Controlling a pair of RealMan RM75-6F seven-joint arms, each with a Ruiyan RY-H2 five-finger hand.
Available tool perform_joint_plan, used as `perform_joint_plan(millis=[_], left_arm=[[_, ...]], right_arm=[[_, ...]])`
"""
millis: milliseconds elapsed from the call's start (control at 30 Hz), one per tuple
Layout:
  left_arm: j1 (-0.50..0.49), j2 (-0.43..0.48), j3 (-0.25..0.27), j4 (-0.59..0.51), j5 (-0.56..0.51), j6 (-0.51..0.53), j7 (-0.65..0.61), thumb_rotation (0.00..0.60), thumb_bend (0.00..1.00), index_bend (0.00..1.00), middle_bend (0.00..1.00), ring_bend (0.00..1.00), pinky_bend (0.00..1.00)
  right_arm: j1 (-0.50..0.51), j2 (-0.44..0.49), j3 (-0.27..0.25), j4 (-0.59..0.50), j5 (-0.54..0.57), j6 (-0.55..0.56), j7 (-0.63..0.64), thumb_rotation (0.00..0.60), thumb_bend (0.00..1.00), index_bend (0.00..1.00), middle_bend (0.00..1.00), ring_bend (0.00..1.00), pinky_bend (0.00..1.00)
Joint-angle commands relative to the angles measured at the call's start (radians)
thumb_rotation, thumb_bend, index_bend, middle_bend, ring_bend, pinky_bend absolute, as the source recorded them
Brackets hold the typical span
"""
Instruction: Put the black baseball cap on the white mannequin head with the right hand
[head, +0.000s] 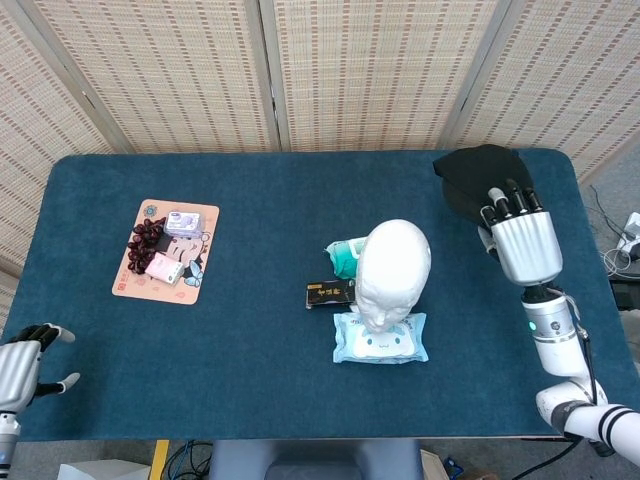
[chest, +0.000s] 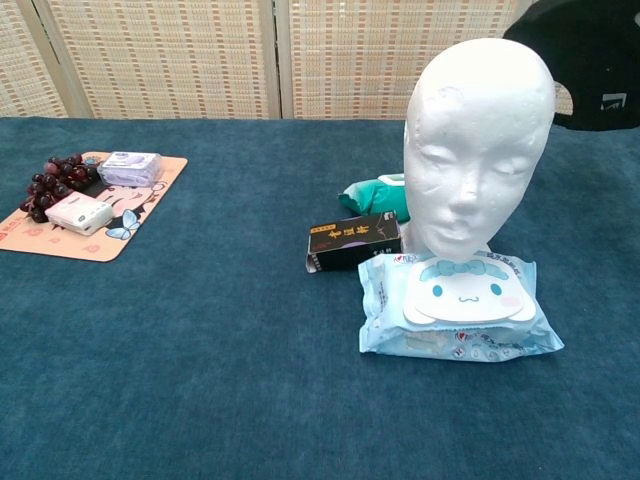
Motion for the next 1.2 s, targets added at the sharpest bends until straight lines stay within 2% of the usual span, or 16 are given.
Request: perform_joint_plan(millis=[33,333,700,867,1200], left_arm=[[0.002,0.003,-0.001,-0.003,0.002,0.005,-0.002,0.600,0.08,0.41,0.36,0.27,0.41],[0.006,0.014,-0.005,-0.009,0.004,0.015,-0.013,0.600,0.08,0.41,0.36,0.27,0.41],[0.008,0.015,-0.006,-0.012,0.005,0.018,-0.011,0.600,0.08,0.41,0.36,0.27,0.41],[0.010,0.014,-0.006,-0.009,0.004,0.021,-0.015,0.600,0.08,0.41,0.36,0.27,0.41],[0.005,0.011,-0.007,-0.006,-0.003,0.010,-0.005,0.600,0.08,0.41,0.36,0.27,0.41]], right_arm=[[0.024,0.042,0.001,-0.103,-0.044,0.003,-0.092,0.600,0.47,0.68,0.39,0.24,0.36],[0.020,0.095,-0.034,-0.312,-0.137,0.014,-0.271,0.600,0.47,0.68,0.39,0.24,0.36],[-0.009,0.155,-0.082,-0.461,-0.289,0.031,-0.408,0.600,0.47,0.68,0.39,0.24,0.36],[-0.035,0.175,-0.099,-0.483,-0.337,0.045,-0.434,0.600,0.47,0.68,0.39,0.24,0.36],[-0.063,0.180,-0.135,-0.457,-0.476,0.046,-0.509,0.600,0.47,0.68,0.40,0.24,0.36]])
